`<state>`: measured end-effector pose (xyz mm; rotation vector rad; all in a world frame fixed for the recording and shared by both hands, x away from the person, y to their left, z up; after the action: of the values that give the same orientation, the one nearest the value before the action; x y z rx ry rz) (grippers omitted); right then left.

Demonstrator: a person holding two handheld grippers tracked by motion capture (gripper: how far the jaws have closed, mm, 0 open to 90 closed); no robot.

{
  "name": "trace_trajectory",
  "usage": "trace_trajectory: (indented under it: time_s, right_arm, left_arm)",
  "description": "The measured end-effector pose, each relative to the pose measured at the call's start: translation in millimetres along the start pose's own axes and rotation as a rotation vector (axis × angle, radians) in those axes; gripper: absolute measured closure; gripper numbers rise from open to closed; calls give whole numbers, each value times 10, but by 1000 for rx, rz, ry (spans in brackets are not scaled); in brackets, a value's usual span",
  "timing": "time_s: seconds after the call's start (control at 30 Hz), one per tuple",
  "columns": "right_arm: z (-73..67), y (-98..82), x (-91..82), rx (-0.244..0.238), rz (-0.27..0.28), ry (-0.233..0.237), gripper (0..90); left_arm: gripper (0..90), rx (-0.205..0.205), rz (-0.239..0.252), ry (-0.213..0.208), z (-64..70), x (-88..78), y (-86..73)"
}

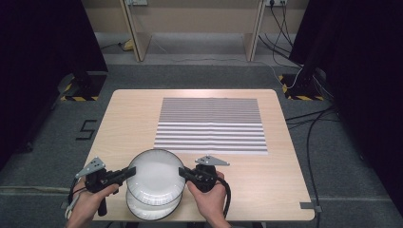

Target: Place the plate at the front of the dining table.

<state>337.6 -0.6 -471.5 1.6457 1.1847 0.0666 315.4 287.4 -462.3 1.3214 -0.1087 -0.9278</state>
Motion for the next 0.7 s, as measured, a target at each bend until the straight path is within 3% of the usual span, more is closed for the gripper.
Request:
trace_trajectory:
  time_s: [0.7]
  right_arm:
    - [41,109,-66,-5,30,-15,846]
  left_arm:
    - [836,24,18,-8,31,68,142]
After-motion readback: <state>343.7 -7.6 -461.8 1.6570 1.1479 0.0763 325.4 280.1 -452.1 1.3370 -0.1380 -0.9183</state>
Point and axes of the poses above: each handheld gripper's, and its own axes: x roughly forward along the jaws, y roughly out of its top, z roughly to its right, the point moved 3 cm from there along x, roughly forward along the jaws, and after that the axes turned 1 degree about x, right-handed, at the moved point
